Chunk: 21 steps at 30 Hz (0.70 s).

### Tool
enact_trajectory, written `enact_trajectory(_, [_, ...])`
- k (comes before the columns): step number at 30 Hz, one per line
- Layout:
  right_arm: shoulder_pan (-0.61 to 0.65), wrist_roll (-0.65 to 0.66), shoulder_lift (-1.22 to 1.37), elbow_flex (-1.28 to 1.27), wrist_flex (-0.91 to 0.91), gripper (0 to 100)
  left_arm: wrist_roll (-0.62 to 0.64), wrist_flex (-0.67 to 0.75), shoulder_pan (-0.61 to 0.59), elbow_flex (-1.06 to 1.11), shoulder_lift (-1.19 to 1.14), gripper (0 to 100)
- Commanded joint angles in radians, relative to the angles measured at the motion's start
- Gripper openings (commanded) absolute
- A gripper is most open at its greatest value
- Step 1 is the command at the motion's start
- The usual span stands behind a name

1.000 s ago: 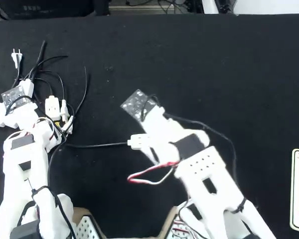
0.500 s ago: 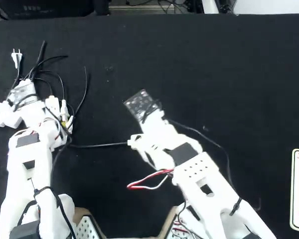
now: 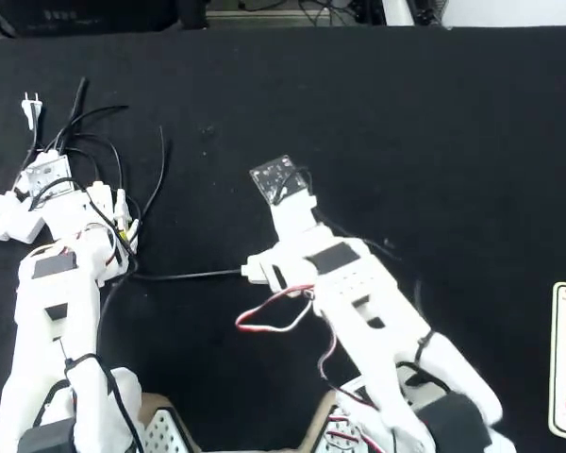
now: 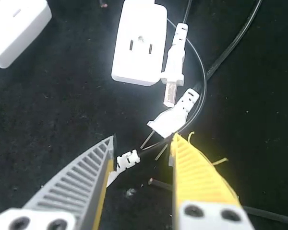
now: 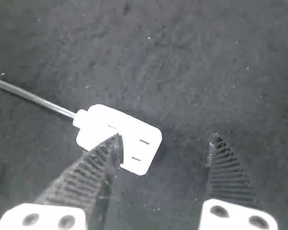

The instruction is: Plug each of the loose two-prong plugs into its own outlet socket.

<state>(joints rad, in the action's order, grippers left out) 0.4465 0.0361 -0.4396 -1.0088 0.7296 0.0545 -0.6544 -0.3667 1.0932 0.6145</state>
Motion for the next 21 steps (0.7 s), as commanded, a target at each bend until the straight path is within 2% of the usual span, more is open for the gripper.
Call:
enact_trajectory(1, [-0.018,-0.006,0.002,0.054,-0.011,26.5,-0.021,-0.015,0.004,-0.019,0.009,20])
enact_trajectory(8, [-0.018,-0.003,-0.01,0.018,-0.02,26.5,-0.167,-0.273,0.005,-0.282,0.008,20])
enact_trajectory(12, [-0.018,-0.003,-0.007,0.016,-0.02,26.5,-0.201,-0.344,0.005,-0.412,-0.035,20])
enact_trajectory(17, [-0.018,-0.003,-0.007,0.016,-0.017,26.5,-0.267,-0.393,0.005,-0.542,-0.216,20])
enact_trajectory(21, [-0.018,-0.003,-0.005,0.016,-0.015,26.5,-0.265,-0.46,0.005,-0.668,-0.4,20])
